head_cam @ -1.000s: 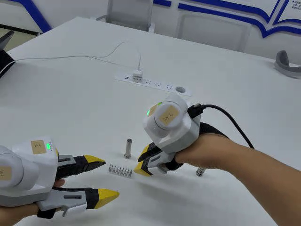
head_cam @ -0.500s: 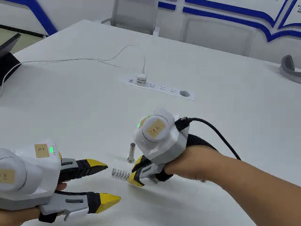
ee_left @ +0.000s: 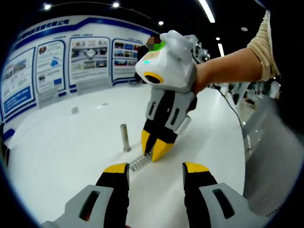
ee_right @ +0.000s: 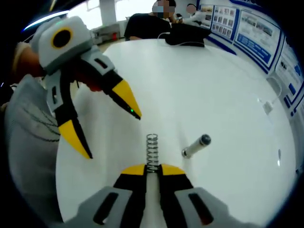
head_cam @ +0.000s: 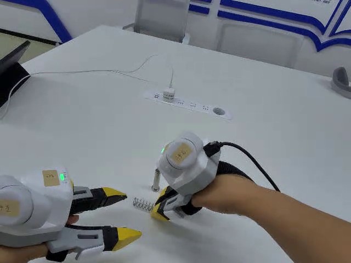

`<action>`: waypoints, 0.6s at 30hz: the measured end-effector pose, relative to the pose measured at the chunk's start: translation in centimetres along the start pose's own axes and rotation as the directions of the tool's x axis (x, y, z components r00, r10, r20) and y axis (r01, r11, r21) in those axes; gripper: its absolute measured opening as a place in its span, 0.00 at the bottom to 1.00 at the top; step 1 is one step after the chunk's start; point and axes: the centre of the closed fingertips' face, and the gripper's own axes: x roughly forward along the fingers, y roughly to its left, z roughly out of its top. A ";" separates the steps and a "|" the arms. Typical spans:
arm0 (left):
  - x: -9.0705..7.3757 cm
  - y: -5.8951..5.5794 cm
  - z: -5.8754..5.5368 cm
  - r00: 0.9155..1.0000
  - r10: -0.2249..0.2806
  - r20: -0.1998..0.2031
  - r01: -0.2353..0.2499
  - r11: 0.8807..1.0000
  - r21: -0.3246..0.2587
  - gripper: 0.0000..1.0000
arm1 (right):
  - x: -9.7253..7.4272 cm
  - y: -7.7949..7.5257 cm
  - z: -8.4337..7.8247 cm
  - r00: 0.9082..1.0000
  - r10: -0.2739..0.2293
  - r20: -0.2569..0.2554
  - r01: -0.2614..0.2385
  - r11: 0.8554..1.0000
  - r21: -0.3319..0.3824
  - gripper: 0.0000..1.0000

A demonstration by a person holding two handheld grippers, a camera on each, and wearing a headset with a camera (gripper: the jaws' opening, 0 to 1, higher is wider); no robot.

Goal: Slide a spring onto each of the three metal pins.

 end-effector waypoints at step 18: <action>0.7 -1.1 0.4 0.999 -0.033 -0.009 0.033 0.999 0.028 0.44 | -3.8 2.2 -0.6 0.999 0.051 0.003 -0.051 0.995 -0.090 0.12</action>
